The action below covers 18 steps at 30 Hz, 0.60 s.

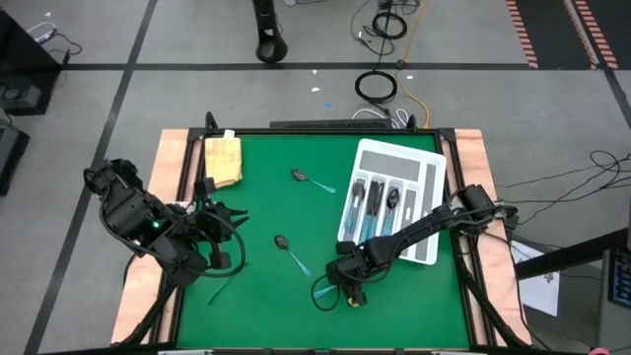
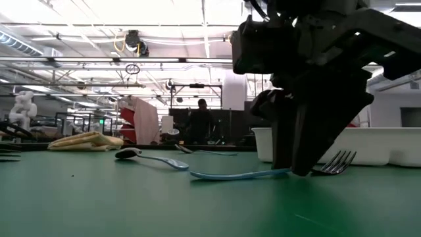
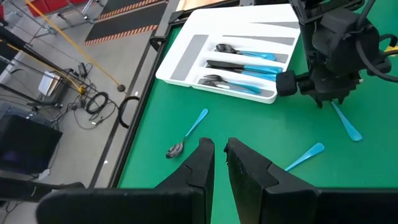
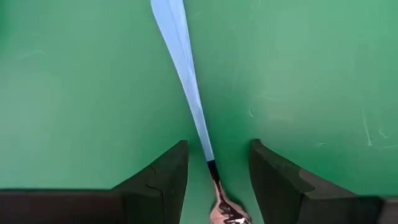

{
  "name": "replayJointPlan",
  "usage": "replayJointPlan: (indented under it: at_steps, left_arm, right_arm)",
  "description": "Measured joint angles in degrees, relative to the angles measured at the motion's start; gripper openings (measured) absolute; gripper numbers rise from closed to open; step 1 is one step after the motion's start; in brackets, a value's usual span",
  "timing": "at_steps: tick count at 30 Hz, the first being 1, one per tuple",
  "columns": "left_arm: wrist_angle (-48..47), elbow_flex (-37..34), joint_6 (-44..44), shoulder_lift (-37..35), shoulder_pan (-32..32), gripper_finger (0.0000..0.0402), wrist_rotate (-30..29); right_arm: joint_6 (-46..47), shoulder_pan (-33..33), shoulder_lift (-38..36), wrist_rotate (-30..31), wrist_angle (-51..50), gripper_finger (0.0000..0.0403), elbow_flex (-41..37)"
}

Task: Sort silverware
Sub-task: Put the blue fork into the white cutlery tray

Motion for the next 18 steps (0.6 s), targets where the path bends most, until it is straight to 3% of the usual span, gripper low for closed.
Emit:
replayJointPlan:
  at_steps: [5, 14, 18]
  left_arm:
    - [-0.01, 0.01, 0.03, 0.0, 0.0, 0.0052, 0.0]
    - [-0.01, 0.0, 0.03, 0.02, 0.0, 0.0052, 0.0]
    - [-0.01, 0.0, 0.06, 0.02, 0.0, 0.0052, 0.0]
  right_arm:
    - [-0.87, 1.23, 1.43, 1.93, -1.2, 0.0141, -0.17]
    - [-2.19, 1.5, 1.55, 2.29, -5.2, 0.0014, -0.16]
    - [-2.05, 1.58, 1.62, 2.87, -5.5, 0.0004, 0.06]
